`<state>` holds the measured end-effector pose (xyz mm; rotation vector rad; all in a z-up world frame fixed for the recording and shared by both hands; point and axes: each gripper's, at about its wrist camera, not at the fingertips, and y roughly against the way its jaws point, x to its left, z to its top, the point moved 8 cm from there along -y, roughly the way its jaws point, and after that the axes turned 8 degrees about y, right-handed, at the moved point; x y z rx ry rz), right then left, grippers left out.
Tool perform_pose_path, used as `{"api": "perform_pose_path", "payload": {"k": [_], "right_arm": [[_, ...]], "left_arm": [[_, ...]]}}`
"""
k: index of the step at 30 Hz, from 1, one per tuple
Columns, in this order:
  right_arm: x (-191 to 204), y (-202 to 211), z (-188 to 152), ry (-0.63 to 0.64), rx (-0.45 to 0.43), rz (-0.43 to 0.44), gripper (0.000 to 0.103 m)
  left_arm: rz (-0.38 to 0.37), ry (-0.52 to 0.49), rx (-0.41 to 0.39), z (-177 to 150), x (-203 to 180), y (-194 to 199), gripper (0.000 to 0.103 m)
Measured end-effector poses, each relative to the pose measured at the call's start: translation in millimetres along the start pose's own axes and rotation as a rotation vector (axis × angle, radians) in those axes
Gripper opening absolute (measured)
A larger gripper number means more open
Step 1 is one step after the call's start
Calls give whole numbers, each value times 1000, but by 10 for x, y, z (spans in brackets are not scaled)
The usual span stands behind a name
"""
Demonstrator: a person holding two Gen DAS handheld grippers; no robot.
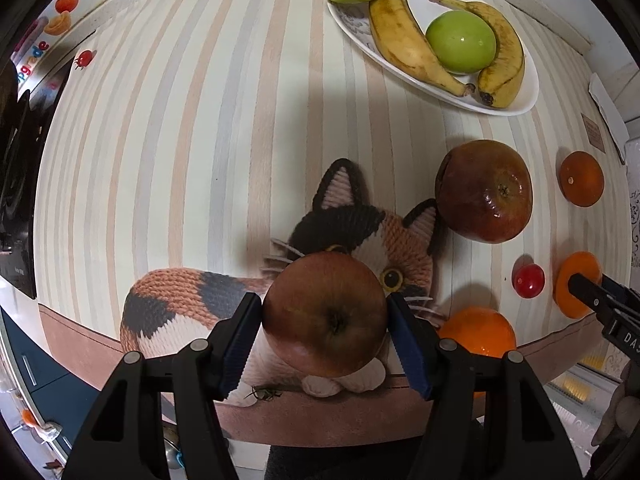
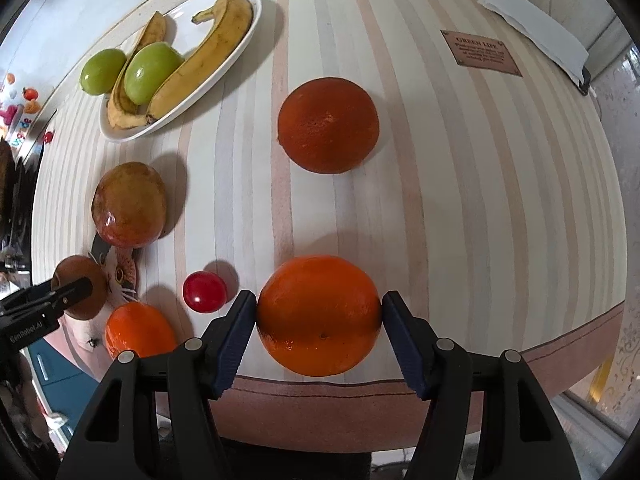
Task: Organize fruits
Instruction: 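Grasp a red apple with the left gripper while the right gripper grasps an orange, then carry the red apple and orange over the plate and lower them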
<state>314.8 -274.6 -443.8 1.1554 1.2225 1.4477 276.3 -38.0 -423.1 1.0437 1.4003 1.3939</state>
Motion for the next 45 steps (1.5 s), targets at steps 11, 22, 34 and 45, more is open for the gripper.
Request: {"api": "perform_pose_path", "payload": {"k": [11, 22, 34, 45], "right_arm": [[377, 360, 317, 2, -78, 133, 67], [799, 815, 1749, 73, -245, 164, 67], [957, 149, 2528, 126, -135, 126, 67], [1005, -56, 2573, 118, -85, 138, 67]], "left_arm": [[-125, -22, -79, 296, -398, 668, 61], [-203, -143, -105, 1734, -857, 1138, 61], [-110, -199, 139, 2707, -1074, 387, 62], [-119, -201, 182, 2758, -1166, 253, 62]]}}
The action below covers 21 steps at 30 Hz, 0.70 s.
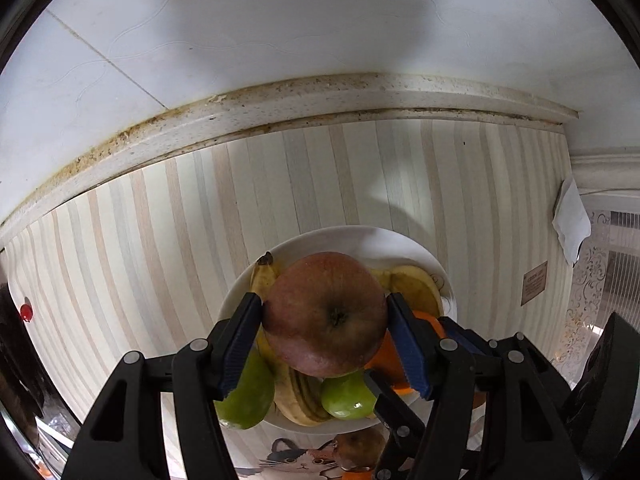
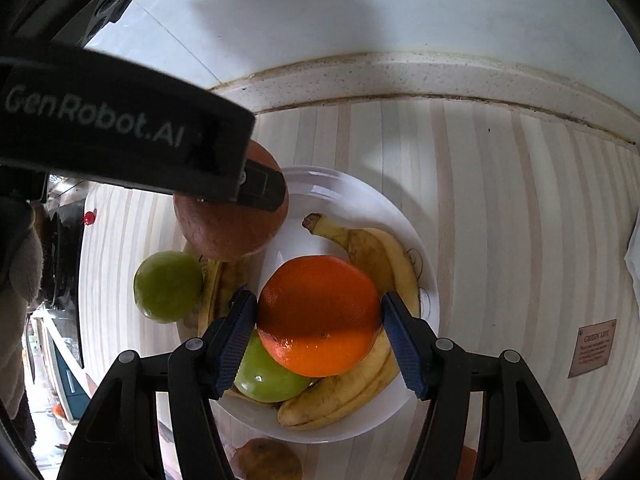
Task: Organize fruits
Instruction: 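Carry the red apple and orange over the plate and lower them, then open both grippers and move back toward the remaining fruit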
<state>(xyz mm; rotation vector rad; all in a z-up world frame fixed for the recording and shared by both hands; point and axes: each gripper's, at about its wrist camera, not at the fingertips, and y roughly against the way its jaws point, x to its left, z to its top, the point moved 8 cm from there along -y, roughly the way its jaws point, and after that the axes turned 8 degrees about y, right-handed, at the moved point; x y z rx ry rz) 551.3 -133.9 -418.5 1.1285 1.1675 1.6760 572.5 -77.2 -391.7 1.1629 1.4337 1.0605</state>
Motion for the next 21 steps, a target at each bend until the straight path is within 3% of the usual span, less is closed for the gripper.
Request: {"api": "perform_pose_path", "payload": {"k": [7, 13, 21], "right_arm": [[17, -57, 86, -20, 16, 37, 68], [-24, 8, 115, -44, 4, 69, 68], [-179, 205, -27, -57, -10, 76, 68]], "left_arm": [[28, -24, 15, -10, -40, -50, 63], [-20, -11, 38, -6, -143, -74, 64], [-22, 16, 44, -50, -103, -143, 64]]}}
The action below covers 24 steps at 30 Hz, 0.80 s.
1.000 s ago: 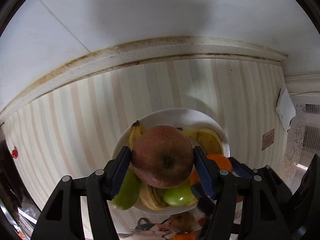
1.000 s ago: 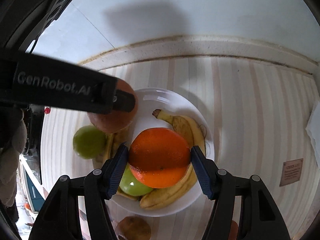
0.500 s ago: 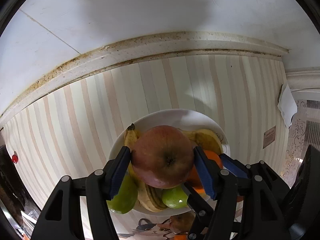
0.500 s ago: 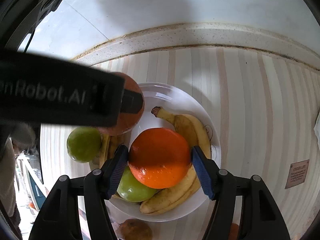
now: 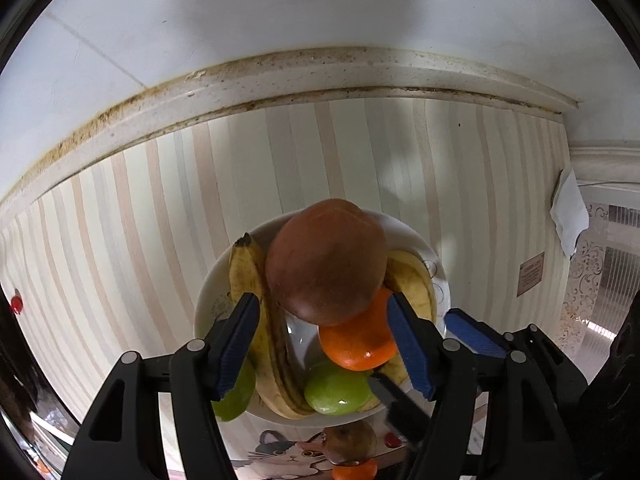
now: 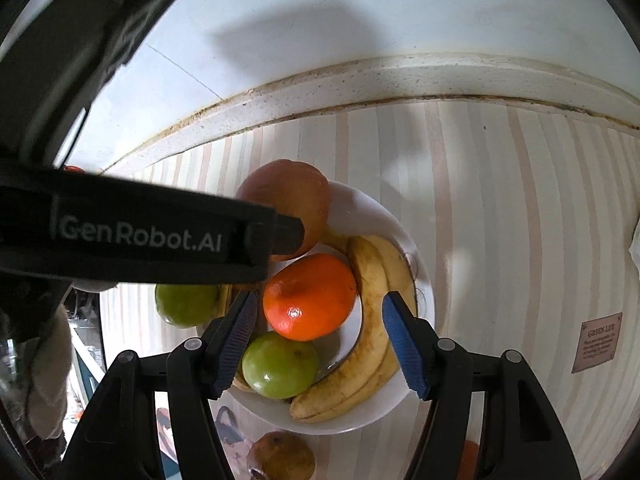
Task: Organize fruits
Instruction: 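Open both grippers and move back toward the remaining fruit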
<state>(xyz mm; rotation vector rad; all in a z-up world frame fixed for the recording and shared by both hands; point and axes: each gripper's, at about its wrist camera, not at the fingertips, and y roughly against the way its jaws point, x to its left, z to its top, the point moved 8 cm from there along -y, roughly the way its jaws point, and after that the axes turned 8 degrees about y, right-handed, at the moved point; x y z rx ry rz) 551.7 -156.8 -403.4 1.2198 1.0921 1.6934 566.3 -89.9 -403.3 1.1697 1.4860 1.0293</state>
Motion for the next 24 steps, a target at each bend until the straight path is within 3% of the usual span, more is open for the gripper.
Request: {"api": "perform_pose_path", "payload": {"k": [4, 10, 14, 17, 24], "right_arm": [[-126, 186, -88, -17, -20, -40, 77], [-210, 442, -267, -16, -38, -126, 94], [-191, 657, -382, -8, -54, -171, 95], [-146, 756, -421, 4, -73, -190, 95], [70, 1061, -676, 53, -129, -229, 95]], "left_arm": [[-17, 19, -63, -83, 35, 177, 64], [43, 30, -231, -382, 197, 496, 64], [34, 51, -281, -645, 325, 575, 73], [45, 57, -324, -848, 384, 611, 85], [32, 94, -426, -1278, 417, 800, 88]]}}
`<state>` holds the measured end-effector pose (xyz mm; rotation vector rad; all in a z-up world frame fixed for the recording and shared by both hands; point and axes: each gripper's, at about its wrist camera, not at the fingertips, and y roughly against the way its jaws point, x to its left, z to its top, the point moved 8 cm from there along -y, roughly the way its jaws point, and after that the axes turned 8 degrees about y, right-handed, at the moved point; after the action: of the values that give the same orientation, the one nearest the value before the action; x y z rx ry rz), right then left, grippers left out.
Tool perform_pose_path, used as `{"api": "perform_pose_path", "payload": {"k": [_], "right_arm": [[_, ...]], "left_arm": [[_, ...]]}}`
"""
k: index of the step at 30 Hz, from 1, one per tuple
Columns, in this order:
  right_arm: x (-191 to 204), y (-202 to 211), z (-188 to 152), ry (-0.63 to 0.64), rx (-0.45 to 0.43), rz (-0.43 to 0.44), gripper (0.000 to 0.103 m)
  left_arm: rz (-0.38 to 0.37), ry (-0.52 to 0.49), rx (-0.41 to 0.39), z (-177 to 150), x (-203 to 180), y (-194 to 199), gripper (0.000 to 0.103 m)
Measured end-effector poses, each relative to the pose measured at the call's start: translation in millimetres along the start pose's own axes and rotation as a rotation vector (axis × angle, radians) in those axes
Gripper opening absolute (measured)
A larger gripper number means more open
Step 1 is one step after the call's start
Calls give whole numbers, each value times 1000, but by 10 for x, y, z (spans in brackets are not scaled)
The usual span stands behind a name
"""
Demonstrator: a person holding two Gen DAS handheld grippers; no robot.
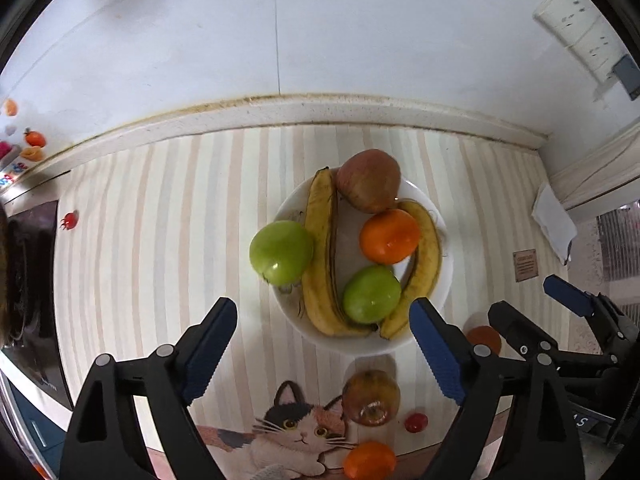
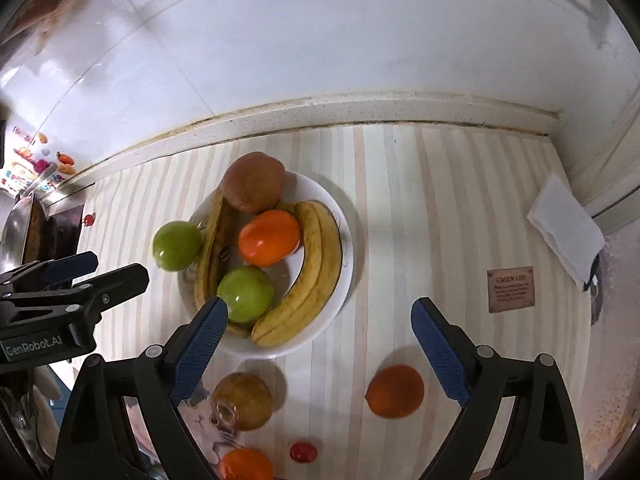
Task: Organize fruits
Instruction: 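Open both grippers and move back toward the remaining fruit, then grasp the second red apple with the left gripper while the right gripper grasps an orange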
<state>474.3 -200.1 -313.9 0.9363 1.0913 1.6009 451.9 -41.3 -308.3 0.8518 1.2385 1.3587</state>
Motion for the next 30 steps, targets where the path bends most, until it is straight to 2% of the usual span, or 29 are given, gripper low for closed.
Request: {"api": "perform_pose_path", "payload": {"k": [10, 22, 26, 28, 30], "right_arm": [[150, 595, -216, 17, -93, -7, 95], [304, 1100, -447, 24, -170, 39, 95], [340, 1097, -584, 8, -157, 97, 96], [314, 979, -692, -12, -130, 125, 95], [204, 780, -830, -40, -85, 114, 95]], "left_arm": [[-1, 4, -98, -376, 39, 529, 88], [-30, 19, -123, -737, 3, 908, 88], [-3, 28, -113, -851, 63, 883, 88], [16, 28, -86, -940, 109, 780, 88], [43, 26, -46, -1083, 162, 595, 88]]}}
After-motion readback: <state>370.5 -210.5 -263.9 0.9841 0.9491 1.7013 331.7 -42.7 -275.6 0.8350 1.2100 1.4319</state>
